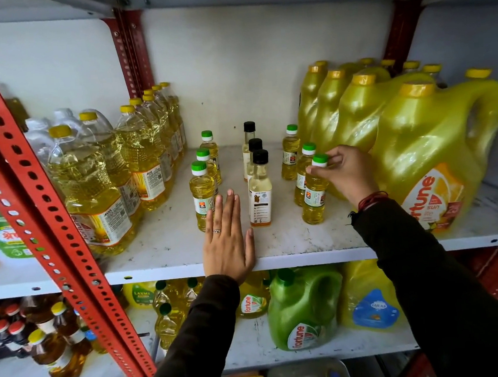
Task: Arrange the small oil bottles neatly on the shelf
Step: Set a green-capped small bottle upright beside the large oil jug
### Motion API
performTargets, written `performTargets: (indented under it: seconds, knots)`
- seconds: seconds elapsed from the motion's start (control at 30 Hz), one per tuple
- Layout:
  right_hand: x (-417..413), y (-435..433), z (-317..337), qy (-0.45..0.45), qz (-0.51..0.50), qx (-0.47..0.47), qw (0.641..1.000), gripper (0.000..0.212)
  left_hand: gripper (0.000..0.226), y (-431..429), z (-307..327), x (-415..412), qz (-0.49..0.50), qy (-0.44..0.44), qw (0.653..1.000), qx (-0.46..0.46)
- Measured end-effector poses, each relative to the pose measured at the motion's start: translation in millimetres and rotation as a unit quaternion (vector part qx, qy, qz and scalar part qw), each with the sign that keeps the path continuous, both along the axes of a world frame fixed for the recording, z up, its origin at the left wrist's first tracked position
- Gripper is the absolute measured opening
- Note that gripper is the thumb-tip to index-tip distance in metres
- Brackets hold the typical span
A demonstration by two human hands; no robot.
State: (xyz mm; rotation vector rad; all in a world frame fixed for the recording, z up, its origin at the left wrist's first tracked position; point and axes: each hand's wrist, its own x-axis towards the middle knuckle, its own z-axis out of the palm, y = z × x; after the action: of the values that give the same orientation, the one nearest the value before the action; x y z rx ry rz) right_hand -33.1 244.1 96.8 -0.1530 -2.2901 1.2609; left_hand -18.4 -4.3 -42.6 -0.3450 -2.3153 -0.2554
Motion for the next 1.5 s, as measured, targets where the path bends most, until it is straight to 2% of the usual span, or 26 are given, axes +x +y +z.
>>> performTargets:
  seconds: [0.13, 0.23, 0.4, 0.5, 0.67, 0.8, 1.0, 1.13, 1.3, 1.5]
  knots:
    - [-1, -4, -4, 0.006, -0.045, 0.028, 0.999, 0.051, 0.072, 0, 2, 1, -0.001, -0.003, 1.0, 0.003]
    - [3, -5, -2, 0.0, -0.023, 0.014, 1.0, 0.048, 0.072, 0, 2, 0, -0.002, -0.004, 1.0, 0.006]
    - [9, 1, -5, -0.032, 0.044, -0.048, 0.997, 0.028, 0.072, 0, -1, 1, 0.001, -0.008, 1.0, -0.002]
    - [12, 1, -6, -0.037, 0.048, -0.086, 0.994, 0.02, 0.072, 0, 0, 0, 0.0, -0.015, 1.0, -0.004]
    - [17, -3, -7, -0.027, 0.028, -0.094, 0.995, 0.02, 0.072, 0, 1, 3, 0.005, -0.025, 1.0, -0.003]
    - [23, -2, -5, -0.032, 0.019, -0.063, 0.997, 0.033, 0.072, 1, 2, 4, 0.004, -0.031, 1.0, -0.002]
    - [44, 6, -8, -0.042, 0.012, -0.038, 0.998, 0.033, 0.073, 2, 1, 5, 0.01, -0.036, 0.999, -0.002]
    - [62, 12, -9, -0.028, 0.009, -0.036, 0.999, 0.018, 0.073, 2, 0, 3, 0.013, -0.039, 0.999, -0.001]
    - [75, 13, -8, -0.026, 0.0, -0.026, 0.999, 0.034, 0.074, 1, 2, 3, 0.017, -0.037, 0.999, -0.001]
    - [82, 9, -4, -0.015, -0.005, -0.006, 1.0, 0.031, 0.074, 0, 2, 2, 0.019, -0.038, 0.999, 0.002]
